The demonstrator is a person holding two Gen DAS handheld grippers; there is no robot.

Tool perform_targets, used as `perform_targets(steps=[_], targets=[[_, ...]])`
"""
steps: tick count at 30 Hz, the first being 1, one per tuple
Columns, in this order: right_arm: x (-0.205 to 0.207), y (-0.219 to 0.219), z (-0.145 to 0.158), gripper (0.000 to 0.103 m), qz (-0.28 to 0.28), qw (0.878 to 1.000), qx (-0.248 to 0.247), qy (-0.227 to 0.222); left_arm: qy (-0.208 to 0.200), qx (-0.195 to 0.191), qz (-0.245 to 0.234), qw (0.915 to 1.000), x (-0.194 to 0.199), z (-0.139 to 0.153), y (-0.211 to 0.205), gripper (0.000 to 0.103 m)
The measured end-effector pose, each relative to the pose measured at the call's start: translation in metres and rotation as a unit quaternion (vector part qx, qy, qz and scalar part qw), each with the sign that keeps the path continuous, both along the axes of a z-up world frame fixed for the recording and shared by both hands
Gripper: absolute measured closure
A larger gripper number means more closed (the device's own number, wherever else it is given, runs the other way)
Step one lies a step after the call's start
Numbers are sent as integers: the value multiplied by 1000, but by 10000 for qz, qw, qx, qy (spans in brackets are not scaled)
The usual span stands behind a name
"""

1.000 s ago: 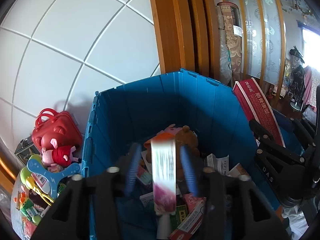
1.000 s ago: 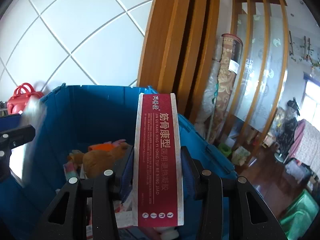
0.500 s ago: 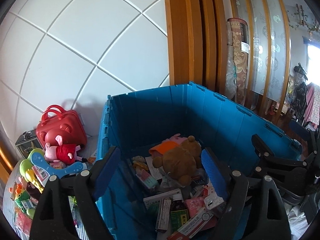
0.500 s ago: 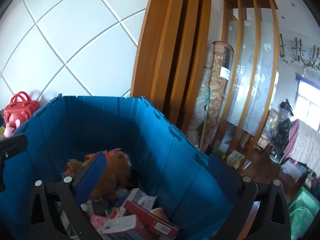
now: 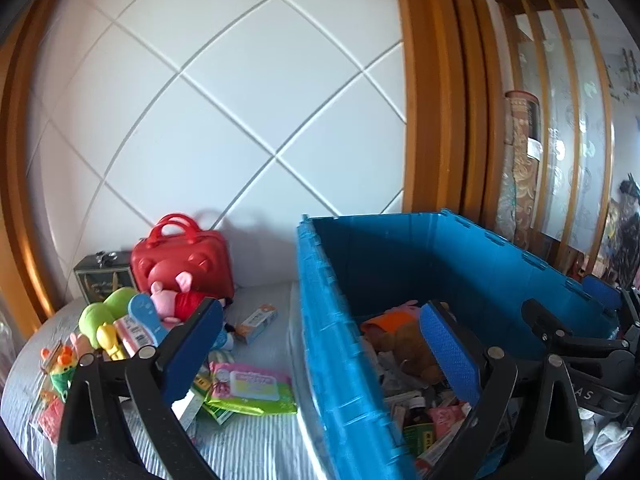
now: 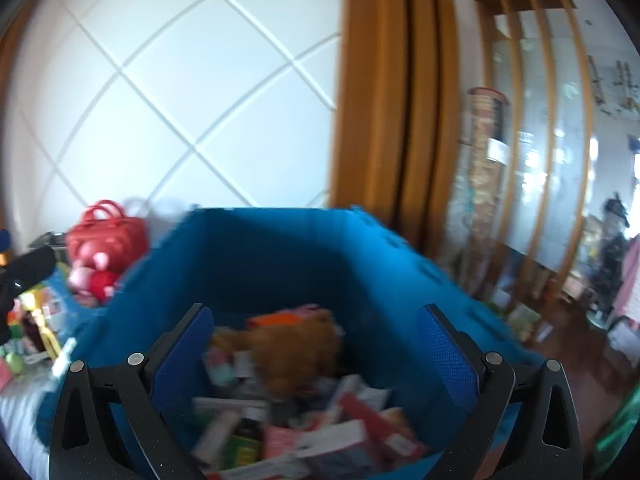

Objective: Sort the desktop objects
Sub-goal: 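Move both grippers back over the pile on the table, then grasp the green ibuprofen box with the left gripper while the right grasps a pink tissue pack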

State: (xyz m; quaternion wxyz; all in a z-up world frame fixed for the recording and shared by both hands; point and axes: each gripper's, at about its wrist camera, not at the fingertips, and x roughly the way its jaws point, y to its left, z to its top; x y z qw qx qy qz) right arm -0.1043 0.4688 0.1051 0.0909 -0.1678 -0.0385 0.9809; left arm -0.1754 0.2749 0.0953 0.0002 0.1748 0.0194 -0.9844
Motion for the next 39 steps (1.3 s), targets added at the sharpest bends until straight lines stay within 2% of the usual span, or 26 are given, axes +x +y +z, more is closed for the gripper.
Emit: perform_targets(steps=[6, 12, 16, 20, 25, 29, 30, 33, 36, 39], targets=[[-1, -74, 7, 0, 725, 9970, 22, 257, -129, -22, 527, 9985, 12, -19, -69, 3], [-10, -155, 4, 0, 1449, 9892, -42, 210, -432, 58, 1061, 9934, 24, -46, -154, 3], [-21, -208, -5, 0, 1819, 9833, 9, 41, -748, 190, 1478, 9860, 32, -70, -222, 3], [-42, -258, -27, 0, 2090, 9771, -27, -402, -1119, 189, 1935, 9745, 47, -99, -294, 3], [-74, -326, -69, 0, 2301, 9645, -247, -1271, -1638, 288, 2637, 9502, 69, -141, -394, 3], [-90, -395, -108, 0, 2473, 9502, -250, -1879, -2175, 402, 3135, 9234, 84, -184, -482, 3], [-91, -409, -117, 0, 2515, 9471, -210, -1985, -2376, 408, 3256, 9142, 85, -201, -508, 3], [-98, -457, -147, 0, 2640, 9352, -61, -2357, -2793, 409, 3428, 8960, 82, -237, -550, 3], [-105, -494, -174, 0, 2676, 9252, -18, -2691, -3146, 460, 3477, 8820, 76, -274, -585, 3], [-111, -522, -199, 0, 2650, 9170, 28, -2982, -3374, 547, 3382, 8768, 64, -302, -604, 3]])
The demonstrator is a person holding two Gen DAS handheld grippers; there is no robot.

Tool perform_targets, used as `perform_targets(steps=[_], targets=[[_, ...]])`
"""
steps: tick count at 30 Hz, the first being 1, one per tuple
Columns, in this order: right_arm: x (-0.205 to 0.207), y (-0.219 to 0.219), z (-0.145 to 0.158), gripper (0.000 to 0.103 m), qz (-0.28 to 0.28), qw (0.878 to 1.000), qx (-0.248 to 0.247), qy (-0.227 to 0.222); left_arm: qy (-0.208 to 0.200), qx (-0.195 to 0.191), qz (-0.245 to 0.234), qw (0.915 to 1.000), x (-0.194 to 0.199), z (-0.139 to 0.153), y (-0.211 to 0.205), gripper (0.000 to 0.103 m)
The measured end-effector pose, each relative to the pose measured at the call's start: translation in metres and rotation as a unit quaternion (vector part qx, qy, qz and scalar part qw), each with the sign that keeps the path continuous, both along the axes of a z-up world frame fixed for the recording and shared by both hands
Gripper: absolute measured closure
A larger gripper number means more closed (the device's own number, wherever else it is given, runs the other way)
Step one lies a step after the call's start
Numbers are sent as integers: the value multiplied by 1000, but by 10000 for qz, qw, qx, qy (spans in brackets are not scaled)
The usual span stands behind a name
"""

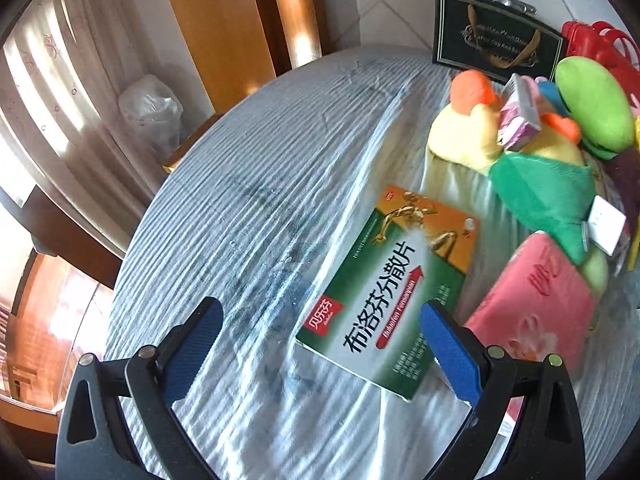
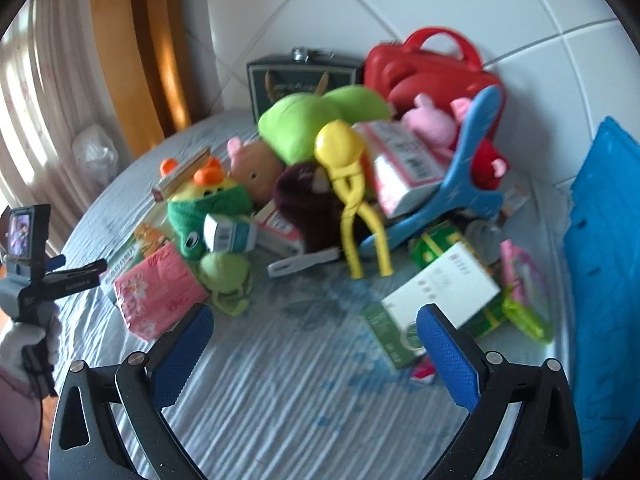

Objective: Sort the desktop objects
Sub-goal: 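Grasp the green ibuprofen box with the left gripper while the right grasps a pink tissue pack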

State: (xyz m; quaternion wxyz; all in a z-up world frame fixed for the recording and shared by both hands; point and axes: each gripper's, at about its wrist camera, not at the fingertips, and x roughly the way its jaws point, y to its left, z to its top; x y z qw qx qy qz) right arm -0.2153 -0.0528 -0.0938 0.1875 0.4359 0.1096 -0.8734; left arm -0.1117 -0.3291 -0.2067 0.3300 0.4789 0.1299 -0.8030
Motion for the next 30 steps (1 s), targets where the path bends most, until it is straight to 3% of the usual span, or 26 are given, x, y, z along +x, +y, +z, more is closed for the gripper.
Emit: perform_targets(steps=[4, 9, 14, 18, 22, 27, 30], targets=[[-10, -24, -24, 0, -55, 9995, 196, -230, -11, 364, -502, 9981, -14, -11, 20, 5], [-23, -41, -36, 0, -242, 9980, 157, -557, 156, 656, -1523, 9860, -18, 1, 87, 5], [-32, -73, -54, 0, -405, 9927, -2, -1140, 132, 278, -1261, 9915, -20, 12, 65, 5], [-36, -105, -77, 0, -536, 9852, -97, -1627, -53, 794, -1355, 9876, -30, -2, 39, 5], [-37, -128, -93, 0, -687, 9806, 186, -1825, -184, 987, -1680, 9807, -28, -18, 40, 5], [-37, -138, -115, 0, -868, 9724, 430, -2123, -678, 446, -1817, 9800, -36, -32, 66, 3], [-38, -138, -126, 0, -863, 9678, 250, -2353, -473, 982, -1524, 9823, -24, -33, 63, 9]])
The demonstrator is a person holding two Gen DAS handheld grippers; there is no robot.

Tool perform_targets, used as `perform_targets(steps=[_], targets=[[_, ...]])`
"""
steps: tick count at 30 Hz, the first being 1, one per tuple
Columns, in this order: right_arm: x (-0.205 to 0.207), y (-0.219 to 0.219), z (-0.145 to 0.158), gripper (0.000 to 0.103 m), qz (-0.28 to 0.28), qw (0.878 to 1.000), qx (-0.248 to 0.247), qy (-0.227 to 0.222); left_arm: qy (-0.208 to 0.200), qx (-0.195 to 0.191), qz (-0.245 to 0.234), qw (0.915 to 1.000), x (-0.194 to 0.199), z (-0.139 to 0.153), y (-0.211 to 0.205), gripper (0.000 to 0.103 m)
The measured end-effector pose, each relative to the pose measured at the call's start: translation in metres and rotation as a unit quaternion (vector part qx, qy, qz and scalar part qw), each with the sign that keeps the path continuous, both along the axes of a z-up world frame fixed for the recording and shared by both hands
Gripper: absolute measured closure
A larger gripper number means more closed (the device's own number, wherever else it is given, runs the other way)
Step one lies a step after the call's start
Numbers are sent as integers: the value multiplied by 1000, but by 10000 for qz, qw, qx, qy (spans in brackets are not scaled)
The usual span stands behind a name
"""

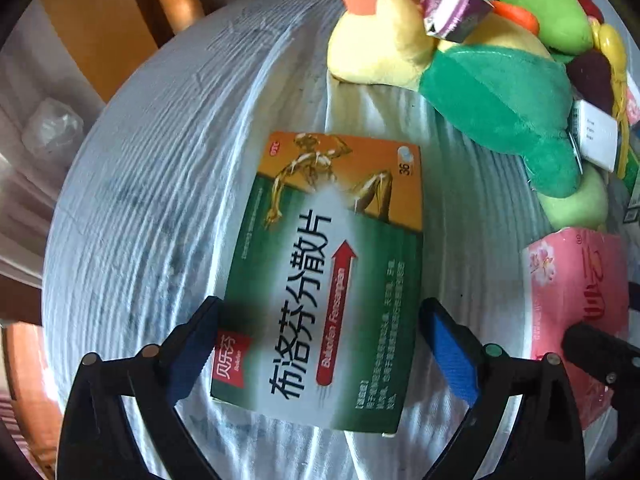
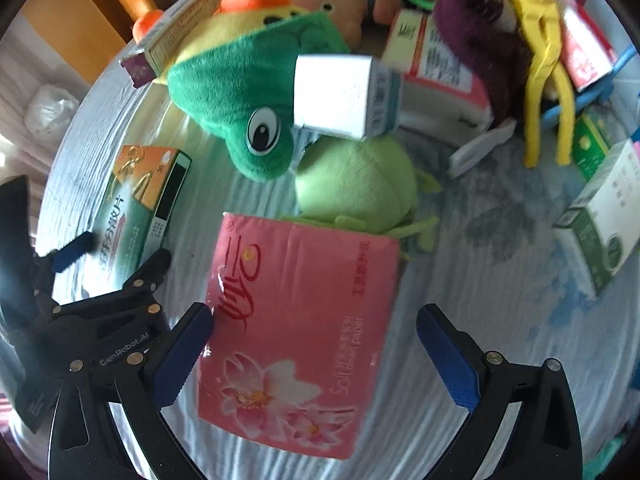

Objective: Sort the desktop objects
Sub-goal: 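Grasp the green ibuprofen box with the left gripper while the right grasps a pink tissue pack, then lift the ibuprofen box and tissue pack and carry them over the bin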

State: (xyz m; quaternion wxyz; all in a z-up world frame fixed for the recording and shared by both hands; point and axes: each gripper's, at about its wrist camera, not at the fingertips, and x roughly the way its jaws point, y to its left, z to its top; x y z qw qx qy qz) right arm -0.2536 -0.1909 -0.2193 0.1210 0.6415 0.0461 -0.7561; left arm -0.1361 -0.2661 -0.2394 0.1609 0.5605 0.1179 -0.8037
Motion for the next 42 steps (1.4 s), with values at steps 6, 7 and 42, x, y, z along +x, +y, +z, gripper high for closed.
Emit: perform_targets(steps=[6, 7, 42], targets=[[2, 18, 7, 0, 104, 9996, 263, 76, -10, 156, -19, 9999, 33, 13, 34, 16], [2, 23, 7, 0, 74, 9995, 296, 78, 3, 97, -25, 10000, 34, 16, 39, 16], [68, 126, 159, 16, 443, 9692, -307, 2404, 1538, -604, -29, 9863, 68, 192, 198, 16]])
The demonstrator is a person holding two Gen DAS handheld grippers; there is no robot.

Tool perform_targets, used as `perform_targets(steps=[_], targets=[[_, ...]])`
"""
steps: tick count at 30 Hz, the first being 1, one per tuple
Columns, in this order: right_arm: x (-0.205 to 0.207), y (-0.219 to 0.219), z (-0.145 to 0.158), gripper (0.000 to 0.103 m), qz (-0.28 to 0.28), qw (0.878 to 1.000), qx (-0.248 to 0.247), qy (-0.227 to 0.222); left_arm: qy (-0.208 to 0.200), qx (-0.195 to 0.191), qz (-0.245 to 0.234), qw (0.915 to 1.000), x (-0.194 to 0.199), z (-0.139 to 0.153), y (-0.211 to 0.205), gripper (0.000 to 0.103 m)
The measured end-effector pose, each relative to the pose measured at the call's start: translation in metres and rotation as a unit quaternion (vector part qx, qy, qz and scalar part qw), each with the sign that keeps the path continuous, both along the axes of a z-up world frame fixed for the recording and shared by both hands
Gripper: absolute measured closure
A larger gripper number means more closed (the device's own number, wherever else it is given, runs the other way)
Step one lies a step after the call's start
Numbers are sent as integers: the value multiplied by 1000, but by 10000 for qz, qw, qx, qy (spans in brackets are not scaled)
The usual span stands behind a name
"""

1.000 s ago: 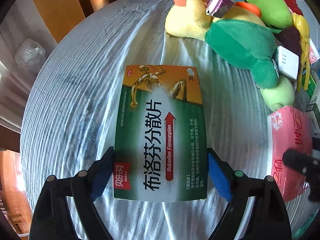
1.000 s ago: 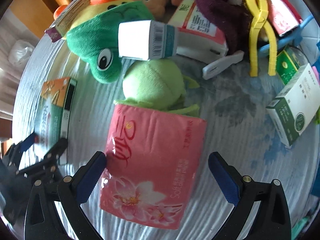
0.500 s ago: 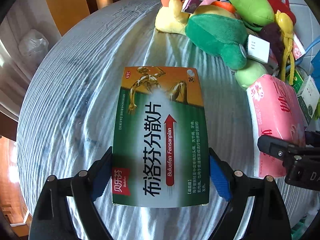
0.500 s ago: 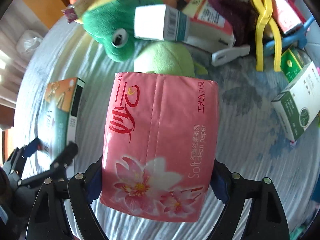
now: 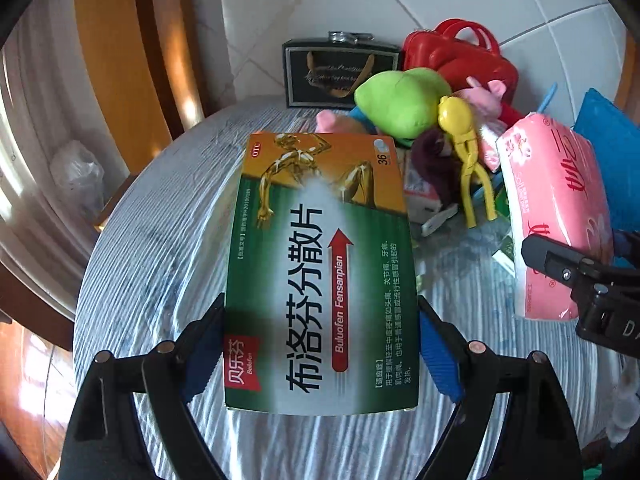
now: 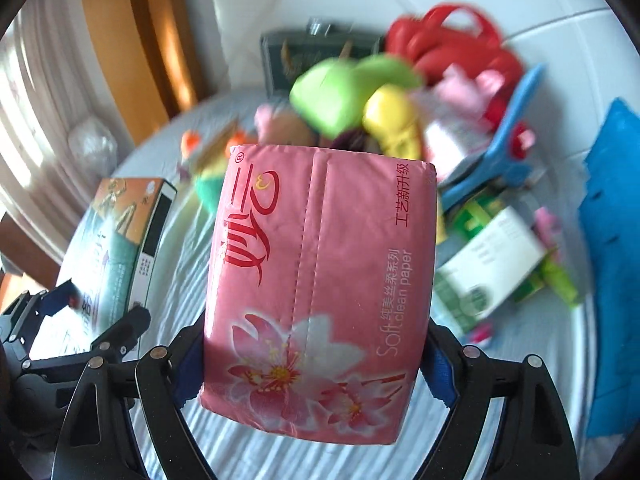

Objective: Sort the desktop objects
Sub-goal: 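Lift the ibuprofen box and tissue pack and carry them over the bin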

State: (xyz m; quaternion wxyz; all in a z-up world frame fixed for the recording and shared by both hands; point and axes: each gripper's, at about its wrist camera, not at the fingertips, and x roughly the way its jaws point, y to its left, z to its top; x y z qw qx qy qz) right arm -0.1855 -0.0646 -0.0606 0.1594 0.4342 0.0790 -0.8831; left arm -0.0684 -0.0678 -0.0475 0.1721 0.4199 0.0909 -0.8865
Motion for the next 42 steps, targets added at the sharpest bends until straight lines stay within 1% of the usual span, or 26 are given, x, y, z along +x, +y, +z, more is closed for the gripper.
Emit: perform_targets(steps=[1, 2, 3, 4, 6, 8, 12, 14, 17, 18, 21, 23, 26, 28, 31, 34, 36, 38, 40, 42], targets=[[5, 12, 9, 16, -50, 9999, -45, 159, 52, -26, -49, 10000, -3, -3, -1, 16], [12, 24, 17, 16, -103, 9995, -97, 298, 137, -57, -138, 9998, -3, 7, 13, 16], [7, 30, 27, 16, -151, 9990, -137, 396, 191, -78, -205, 9996, -13, 7, 16, 16], [11, 39, 39, 16, -198, 9984, -166, 501, 249, -105, -271, 9993, -19, 9, 21, 16], [18, 68, 61, 16, -312, 9962, -199, 788, 403, -190, -420, 9981, -24, 21, 45, 16], [21, 98, 72, 16, -419, 9935, -254, 1023, 540, -241, -563, 9967, -27, 29, 68, 16], [41, 161, 99, 16, -767, 9851, -381, 1488, 779, -347, -878, 9925, -39, 42, 118, 16], [51, 193, 113, 16, -948, 9797, -462, 1707, 916, -355, -1103, 9890, -46, 53, 146, 16], [67, 242, 138, 16, -1217, 9688, -500, 2102, 1187, -466, -1384, 9821, -58, 75, 193, 16], [74, 261, 147, 16, -1342, 9635, -521, 2259, 1273, -465, -1458, 9800, -62, 82, 206, 16], [86, 310, 166, 16, -1681, 9503, -473, 2576, 1572, -443, -1736, 9712, -74, 106, 254, 16], [93, 339, 174, 16, -1908, 9417, -349, 2748, 1809, -460, -1952, 9628, -79, 126, 293, 16], [96, 388, 184, 16, -2260, 9282, -161, 2950, 2037, -447, -2235, 9521, -90, 147, 343, 16], [101, 417, 187, 15, -2427, 9223, -97, 3007, 2170, -471, -2461, 9435, -98, 160, 384, 16], [103, 460, 190, 16, -2700, 9124, 76, 3075, 2252, -469, -2736, 9339, -111, 171, 434, 16], [101, 497, 187, 16, -2948, 9022, 368, 3128, 2263, -441, -2954, 9271, -120, 176, 476, 16], [106, 521, 189, 16, -3086, 8974, 529, 3109, 2223, -445, -3060, 9247, -128, 176, 496, 16], [102, 539, 186, 16, -3221, 8925, 732, 3072, 2125, -462, -3158, 9236, -138, 175, 518, 16], [95, 551, 178, 16, -3274, 8919, 840, 3003, 2005, -475, -3242, 9233, -147, 172, 535, 16], [86, 564, 171, 16, -3303, 8941, 901, 2888, 1848, -511, -3305, 9241, -157, 165, 548, 16]])
